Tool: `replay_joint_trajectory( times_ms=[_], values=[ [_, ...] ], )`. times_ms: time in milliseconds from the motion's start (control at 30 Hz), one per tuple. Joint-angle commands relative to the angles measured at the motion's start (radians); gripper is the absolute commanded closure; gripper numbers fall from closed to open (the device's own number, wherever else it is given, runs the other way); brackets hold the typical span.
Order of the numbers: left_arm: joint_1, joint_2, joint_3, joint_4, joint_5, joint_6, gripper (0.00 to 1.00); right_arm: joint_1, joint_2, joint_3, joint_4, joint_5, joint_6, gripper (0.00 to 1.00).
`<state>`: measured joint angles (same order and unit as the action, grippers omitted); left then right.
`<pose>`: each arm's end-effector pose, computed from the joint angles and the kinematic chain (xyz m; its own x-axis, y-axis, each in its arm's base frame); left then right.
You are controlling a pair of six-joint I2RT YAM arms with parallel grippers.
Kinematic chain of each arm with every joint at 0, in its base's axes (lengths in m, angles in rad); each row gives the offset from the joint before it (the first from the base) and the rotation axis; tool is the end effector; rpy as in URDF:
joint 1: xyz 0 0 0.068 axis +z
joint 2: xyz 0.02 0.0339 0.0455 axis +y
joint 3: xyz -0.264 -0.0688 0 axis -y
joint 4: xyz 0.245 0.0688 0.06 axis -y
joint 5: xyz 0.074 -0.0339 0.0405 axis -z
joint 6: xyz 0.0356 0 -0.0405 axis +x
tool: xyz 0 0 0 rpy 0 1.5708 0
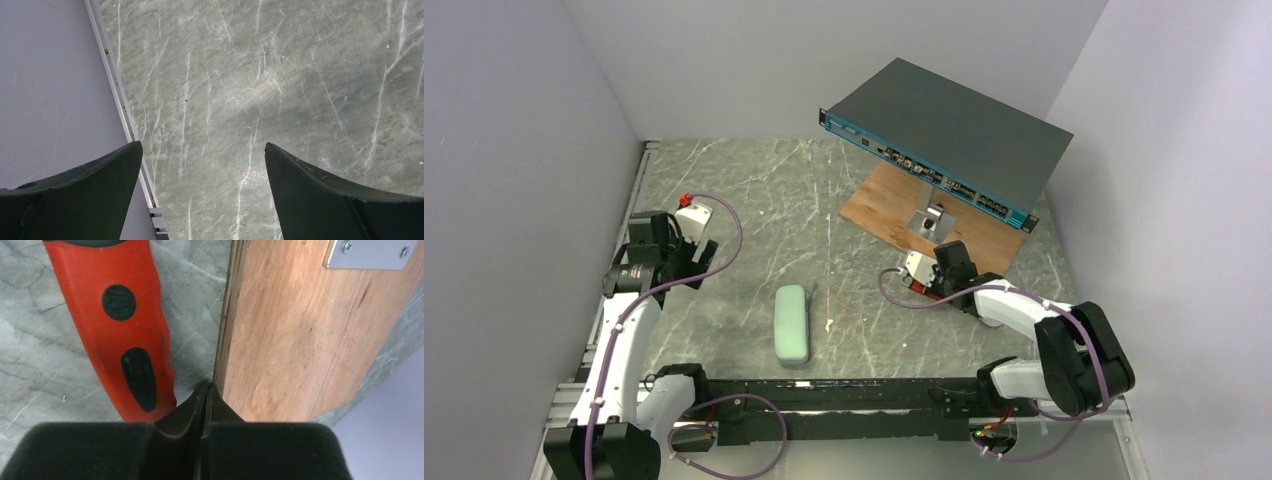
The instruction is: Open the umbrella
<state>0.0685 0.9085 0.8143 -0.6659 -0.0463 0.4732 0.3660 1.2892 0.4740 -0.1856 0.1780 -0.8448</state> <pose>0.1861 0.0144 0.2829 -0.6583 0.4112 -0.6306 0.2226 0.9065 0.3587 0.2050 0.0718 0.1381 -0.3252 -0.9129 -0.2468 -0.7625 0.4075 -0.5025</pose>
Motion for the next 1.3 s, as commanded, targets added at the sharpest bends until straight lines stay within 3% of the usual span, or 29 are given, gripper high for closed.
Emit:
replay_joint_trajectory(
  times_ms=[0,100,233,500,1000,1067,1167,1267],
  values=[
    [-0.004,0.001,0.048,-0.006,0.002,-0.017,0.02,-0.002,0.077,-0.053,0.172,0.107,-0.032,1.0],
    [-0.004,0.003,0.055,-0.01,0.001,-0.022,0.02,-0.027,0.157,-0.063,0.27,0.183,-0.041,1.0],
    [-0.005,0.005,0.059,-0.012,0.003,-0.015,0.02,-0.176,0.247,-0.042,0.384,0.224,-0.078,1.0],
    [-0.004,0.011,0.071,-0.007,0.007,0.004,0.02,-0.328,0.359,0.101,0.437,0.245,-0.089,1.0],
    [-0.004,0.039,0.094,-0.045,0.079,0.007,0.02,-0.355,0.566,0.363,0.426,0.242,-0.079,1.0],
    [-0.005,0.034,0.092,-0.06,0.142,0.019,0.02,-0.354,0.577,0.388,0.411,0.235,-0.069,1.0],
    [-0.054,0.004,0.056,-0.028,0.231,0.098,0.02,-0.34,0.575,0.408,0.374,0.213,-0.058,1.0],
    [-0.254,0.008,0.024,0.028,0.233,0.218,0.02,-0.338,0.534,0.363,0.365,0.158,-0.076,1.0]
  ],
)
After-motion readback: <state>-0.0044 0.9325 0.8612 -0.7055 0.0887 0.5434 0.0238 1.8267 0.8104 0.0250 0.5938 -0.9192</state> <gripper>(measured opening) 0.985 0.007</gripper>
